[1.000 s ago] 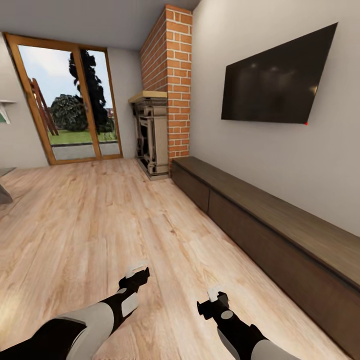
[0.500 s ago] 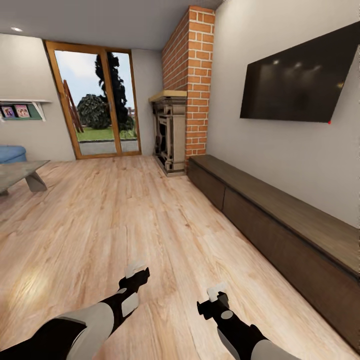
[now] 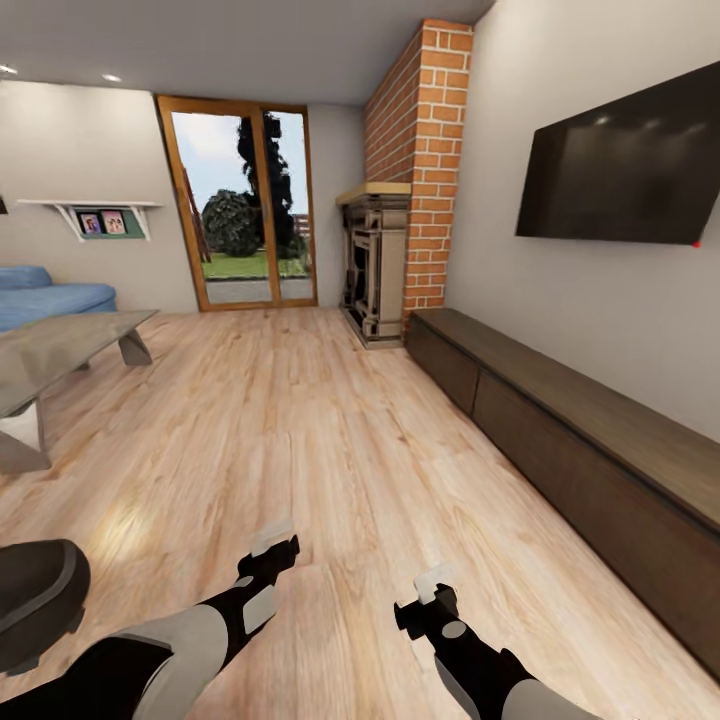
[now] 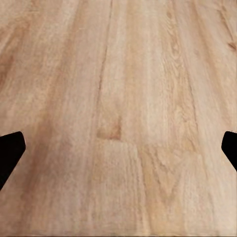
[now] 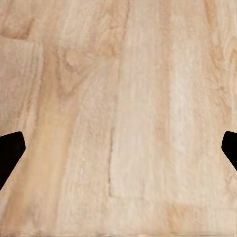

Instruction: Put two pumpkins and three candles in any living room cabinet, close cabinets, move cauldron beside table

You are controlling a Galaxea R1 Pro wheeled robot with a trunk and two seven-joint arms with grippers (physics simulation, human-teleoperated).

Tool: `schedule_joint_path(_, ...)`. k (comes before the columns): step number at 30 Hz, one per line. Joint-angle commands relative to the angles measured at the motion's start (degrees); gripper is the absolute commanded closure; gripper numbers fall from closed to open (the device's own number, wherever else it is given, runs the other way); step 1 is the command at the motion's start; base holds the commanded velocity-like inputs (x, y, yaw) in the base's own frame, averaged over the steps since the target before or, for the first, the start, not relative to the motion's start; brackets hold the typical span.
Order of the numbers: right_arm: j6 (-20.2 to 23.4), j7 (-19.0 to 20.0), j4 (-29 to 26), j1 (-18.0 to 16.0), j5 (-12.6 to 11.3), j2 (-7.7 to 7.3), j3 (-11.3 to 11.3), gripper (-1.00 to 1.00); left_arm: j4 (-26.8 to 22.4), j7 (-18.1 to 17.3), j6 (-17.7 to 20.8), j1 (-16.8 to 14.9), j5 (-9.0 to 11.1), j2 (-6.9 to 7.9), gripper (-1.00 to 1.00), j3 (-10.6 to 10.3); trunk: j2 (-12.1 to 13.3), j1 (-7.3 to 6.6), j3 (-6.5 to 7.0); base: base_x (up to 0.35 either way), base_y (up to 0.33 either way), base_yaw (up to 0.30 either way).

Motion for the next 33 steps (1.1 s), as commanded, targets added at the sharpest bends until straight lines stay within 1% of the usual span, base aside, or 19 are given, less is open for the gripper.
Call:
schedule_joint_path(1, -0.08, -0.33, 0.01, -0.04, -0.61, -0.03, 0.52, -1.00, 0.24, 0.12, -0.32, -0.10, 0.29, -0.04, -1.00, -0.48, -0.03, -0.04, -0.05, -0.220, 0.000, 0.289)
schedule_joint_path(10, -0.05, -0.40, 0.01, -0.04, -0.55, -0.03, 0.50, -1.00, 0.31, 0.06, -0.29, -0.10, 0.21, -0.04, -1.00, -0.53, -0.03, -0.04, -0.05, -0.059, 0.003, 0.290)
schedule_joint_path(14, 0.02, -0.40, 0.01, -0.04, -0.53, -0.03, 0.49, -1.00, 0.31, 0.05, -0.17, -0.10, 0.20, -0.04, -1.00, -0.56, -0.03, -0.04, -0.05, -0.205, 0.135, 0.291)
schedule_joint_path(20, 0.04, -0.40, 0.01, -0.04, -0.53, -0.03, 0.49, -1.00, 0.29, 0.05, -0.14, -0.10, 0.20, -0.04, -1.00, -0.51, -0.03, -0.04, -0.05, -0.180, 0.227, 0.291)
schedule_joint_path(33, 0.04, -0.42, 0.01, -0.04, -0.52, -0.03, 0.57, -1.00, 0.23, -0.03, -0.14, -0.10, 0.20, -0.04, -1.00, -0.57, -0.03, -0.04, -0.05, -0.009, 0.288, 0.291)
